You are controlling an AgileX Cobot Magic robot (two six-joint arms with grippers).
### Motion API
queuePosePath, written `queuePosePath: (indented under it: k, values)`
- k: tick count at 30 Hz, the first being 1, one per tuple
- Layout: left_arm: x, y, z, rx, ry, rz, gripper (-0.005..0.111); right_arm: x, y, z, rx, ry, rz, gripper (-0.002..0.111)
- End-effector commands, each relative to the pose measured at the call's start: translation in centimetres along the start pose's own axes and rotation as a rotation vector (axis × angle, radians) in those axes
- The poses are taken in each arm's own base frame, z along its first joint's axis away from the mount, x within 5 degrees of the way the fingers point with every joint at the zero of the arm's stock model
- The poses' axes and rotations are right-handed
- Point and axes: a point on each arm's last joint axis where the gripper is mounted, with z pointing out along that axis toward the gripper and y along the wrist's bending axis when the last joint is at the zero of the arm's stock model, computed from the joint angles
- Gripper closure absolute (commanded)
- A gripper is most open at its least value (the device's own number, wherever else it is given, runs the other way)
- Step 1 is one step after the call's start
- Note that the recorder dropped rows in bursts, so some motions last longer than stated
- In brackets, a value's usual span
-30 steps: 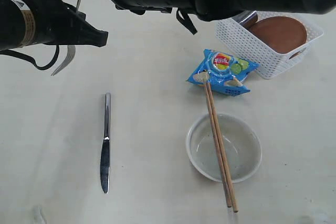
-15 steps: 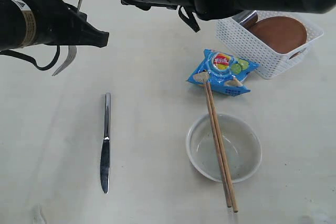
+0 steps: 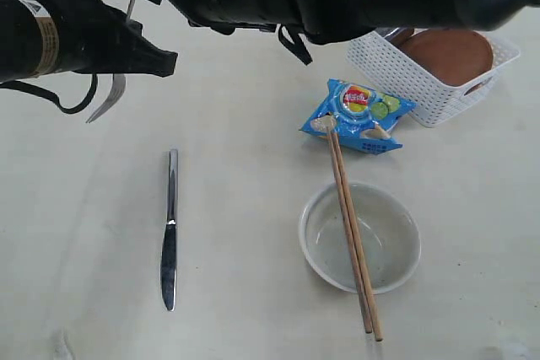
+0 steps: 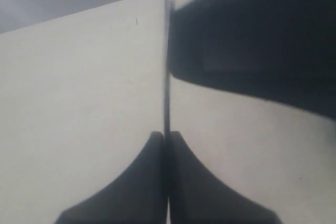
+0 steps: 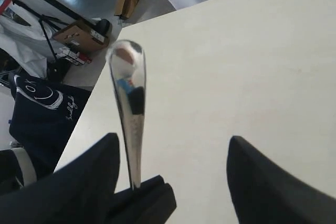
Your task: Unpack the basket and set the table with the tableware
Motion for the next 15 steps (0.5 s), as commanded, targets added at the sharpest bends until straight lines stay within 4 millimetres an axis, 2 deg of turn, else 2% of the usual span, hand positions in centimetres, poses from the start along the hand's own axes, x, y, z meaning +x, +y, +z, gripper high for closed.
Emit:
queuePosePath:
  k: [1,15]
  values:
    - [-0.2,-0.29,-0.07,0.019,-0.008,0.002,0.107,0.03,0.26,0.72,-0.012,0.009,-0.004,0.051]
    - [-0.22,-0.52,-0.08,0.044,-0.01,-0.017,0.107,0.14,0.39,1.2,-0.024,0.024,0.003,0.051]
